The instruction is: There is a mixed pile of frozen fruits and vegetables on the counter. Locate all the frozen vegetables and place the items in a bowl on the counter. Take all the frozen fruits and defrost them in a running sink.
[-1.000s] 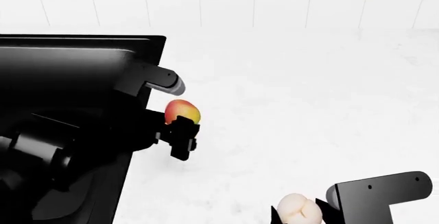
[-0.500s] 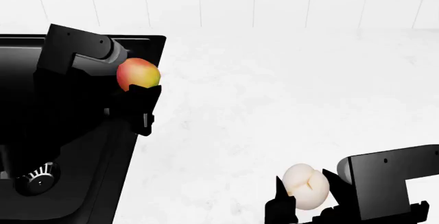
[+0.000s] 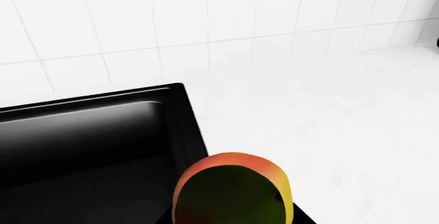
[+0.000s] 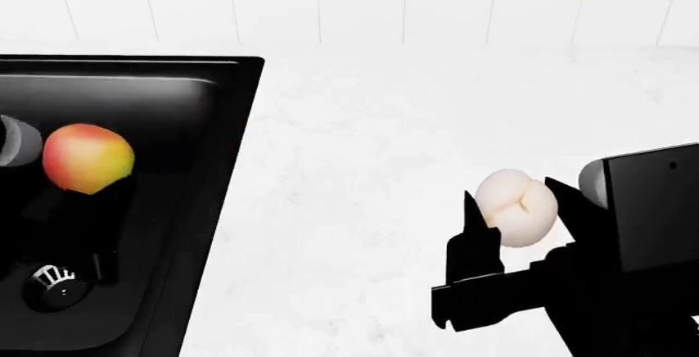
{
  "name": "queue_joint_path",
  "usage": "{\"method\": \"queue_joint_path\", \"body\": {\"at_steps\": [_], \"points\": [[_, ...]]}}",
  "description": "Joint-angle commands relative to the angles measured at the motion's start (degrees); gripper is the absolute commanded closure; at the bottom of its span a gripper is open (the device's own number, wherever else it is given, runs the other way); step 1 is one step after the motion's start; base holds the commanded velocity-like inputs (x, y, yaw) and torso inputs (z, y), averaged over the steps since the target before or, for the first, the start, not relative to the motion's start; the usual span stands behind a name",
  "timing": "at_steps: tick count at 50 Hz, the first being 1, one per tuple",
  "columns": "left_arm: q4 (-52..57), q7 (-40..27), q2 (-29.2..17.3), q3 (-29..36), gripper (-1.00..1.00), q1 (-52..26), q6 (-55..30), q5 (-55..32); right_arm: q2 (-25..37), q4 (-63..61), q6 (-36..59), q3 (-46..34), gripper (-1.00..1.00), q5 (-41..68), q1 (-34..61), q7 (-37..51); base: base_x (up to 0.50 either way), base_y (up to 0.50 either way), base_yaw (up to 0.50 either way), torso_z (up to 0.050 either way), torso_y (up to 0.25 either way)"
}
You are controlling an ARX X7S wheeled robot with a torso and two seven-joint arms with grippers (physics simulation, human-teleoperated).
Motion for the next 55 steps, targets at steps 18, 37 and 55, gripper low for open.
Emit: {"method": "queue_joint_path", "body": {"at_steps": [18, 37, 55], "points": [[9.2, -6.4, -8.5, -1.9, 1.0, -0.4, 1.7, -6.1, 1.7, -2.0, 1.6, 1.7, 1.0, 1.6, 2.8, -1.5, -0.04, 0.2, 0.0, 0.0, 0.001], [10.2, -6.5, -9.3, -1.9, 1.0, 1.3, 2.8, -5.6, 4.2, -4.3, -1.8, 1.6, 1.0, 1.4, -1.0, -1.4, -0.01, 0.37, 0.0, 0.0, 0.0], [10.4, -6.3, -9.8, -2.1, 1.0, 2.4, 3.6, -5.3, 4.1, -4.7, -2.0, 1.8, 1.0, 1.1, -1.4, -1.5, 0.0, 0.5, 0.0, 0.001, 0.0]]}}
